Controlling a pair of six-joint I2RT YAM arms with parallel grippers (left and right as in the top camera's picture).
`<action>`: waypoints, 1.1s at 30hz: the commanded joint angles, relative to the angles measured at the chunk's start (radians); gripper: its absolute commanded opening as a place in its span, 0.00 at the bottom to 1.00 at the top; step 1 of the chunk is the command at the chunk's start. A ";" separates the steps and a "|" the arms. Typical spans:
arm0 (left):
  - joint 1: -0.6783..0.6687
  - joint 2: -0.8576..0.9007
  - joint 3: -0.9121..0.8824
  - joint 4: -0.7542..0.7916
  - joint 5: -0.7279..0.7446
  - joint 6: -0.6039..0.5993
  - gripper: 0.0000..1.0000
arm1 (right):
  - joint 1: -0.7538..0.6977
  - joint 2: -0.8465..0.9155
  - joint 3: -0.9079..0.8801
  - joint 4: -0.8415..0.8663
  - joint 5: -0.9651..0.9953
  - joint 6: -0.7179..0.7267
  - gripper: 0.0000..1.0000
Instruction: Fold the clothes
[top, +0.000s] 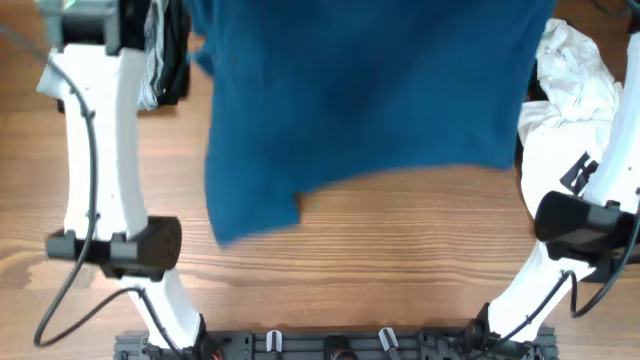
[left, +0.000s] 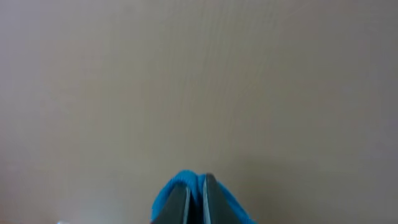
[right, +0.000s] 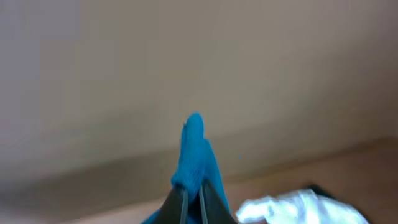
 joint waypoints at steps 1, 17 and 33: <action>-0.001 -0.083 0.051 0.189 -0.028 -0.005 0.04 | -0.004 -0.085 0.081 0.102 -0.032 0.045 0.04; 0.005 0.021 0.081 -0.801 0.011 -0.006 0.04 | 0.039 0.044 -0.105 -0.252 -0.076 -0.046 0.04; -0.002 -0.098 -0.090 -1.173 0.258 -0.089 0.04 | 0.039 -0.286 -0.210 -0.801 0.024 -0.049 0.04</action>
